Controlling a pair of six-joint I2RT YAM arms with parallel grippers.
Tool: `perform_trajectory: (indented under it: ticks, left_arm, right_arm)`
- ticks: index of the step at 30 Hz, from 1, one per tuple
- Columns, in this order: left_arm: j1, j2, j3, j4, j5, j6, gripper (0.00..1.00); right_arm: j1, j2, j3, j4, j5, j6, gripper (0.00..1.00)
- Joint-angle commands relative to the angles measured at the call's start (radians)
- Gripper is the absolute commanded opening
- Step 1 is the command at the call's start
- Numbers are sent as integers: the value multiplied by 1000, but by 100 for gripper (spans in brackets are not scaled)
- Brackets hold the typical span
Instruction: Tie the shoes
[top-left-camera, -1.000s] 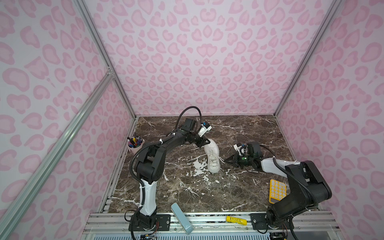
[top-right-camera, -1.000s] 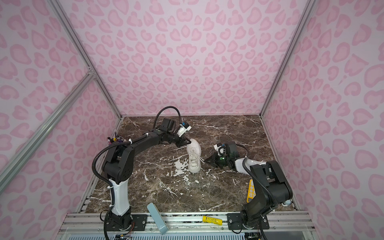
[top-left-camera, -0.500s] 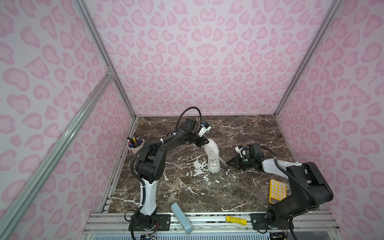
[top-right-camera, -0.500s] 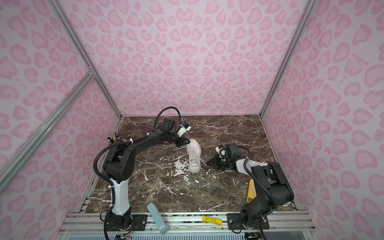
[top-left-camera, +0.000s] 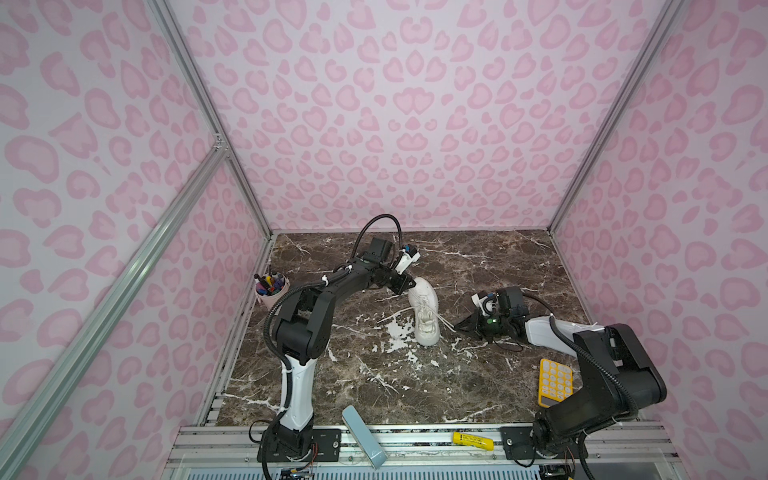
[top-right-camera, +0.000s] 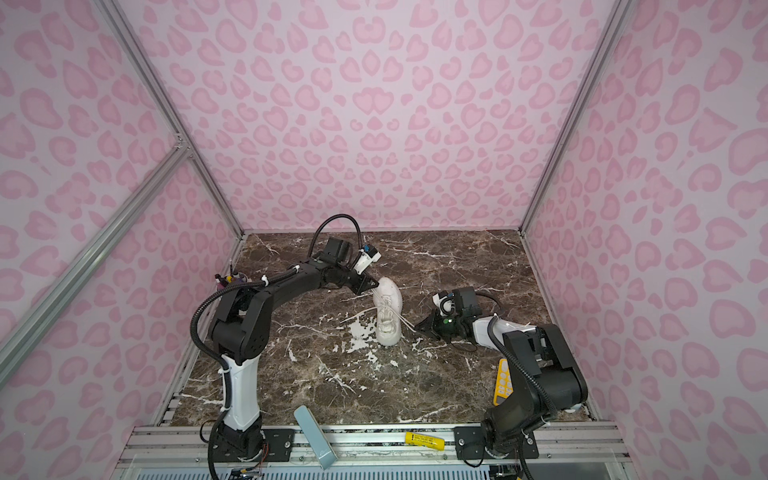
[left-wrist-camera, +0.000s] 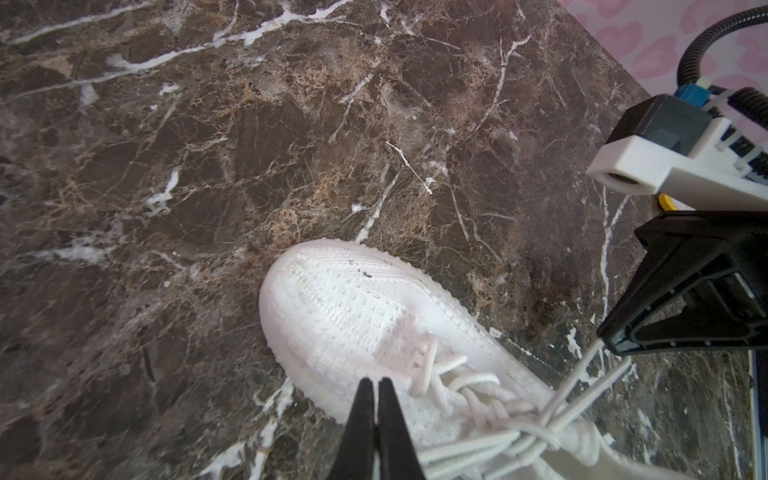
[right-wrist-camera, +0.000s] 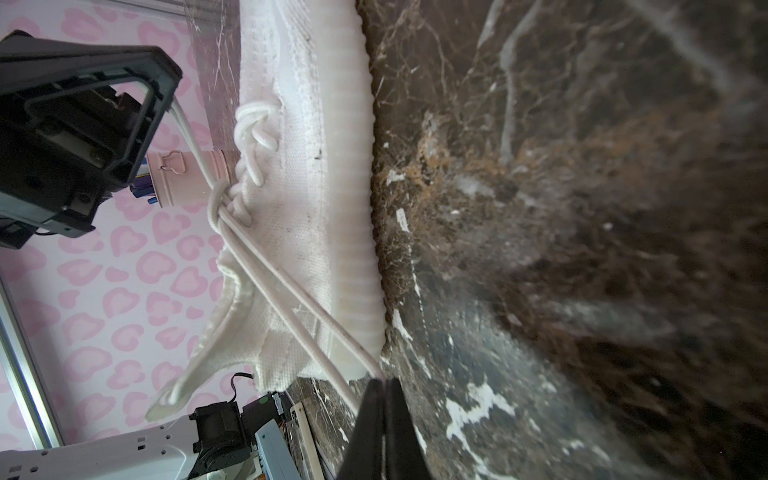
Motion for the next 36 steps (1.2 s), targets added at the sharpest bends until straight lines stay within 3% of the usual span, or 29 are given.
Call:
perform_trajectory:
  ticks: [1, 5, 7, 11, 17, 25, 29, 36]
  left_arm:
    - [6, 6, 19, 51, -42, -15, 3]
    - [4, 0, 14, 45, 41, -6, 4]
    - [5, -8, 5, 45, 91, -7, 16]
    - [7, -32, -25, 65, 134, -32, 48]
    - [20, -92, -98, 140, 127, -84, 58]
    - [48, -193, -256, 261, 199, -164, 79]
    - [51, -246, -346, 351, 252, -192, 78]
    - [50, -230, -411, 357, 329, -201, 56]
  right_arm:
    - [-1, 12, 7, -32, 22, -8, 0]
    - [0, 12, 13, -8, -8, -8, 0]
    - [0, 10, 25, -5, -19, -8, 6]
    - [-1, -1, 54, -39, -18, -29, 23]
    - [-38, -41, 68, -199, 19, -137, 38]
    - [-65, -47, 168, -357, 59, -261, 38]
    - [-40, -17, 223, -369, 69, -268, 36]
    - [58, 46, 343, -415, 119, -282, 31]
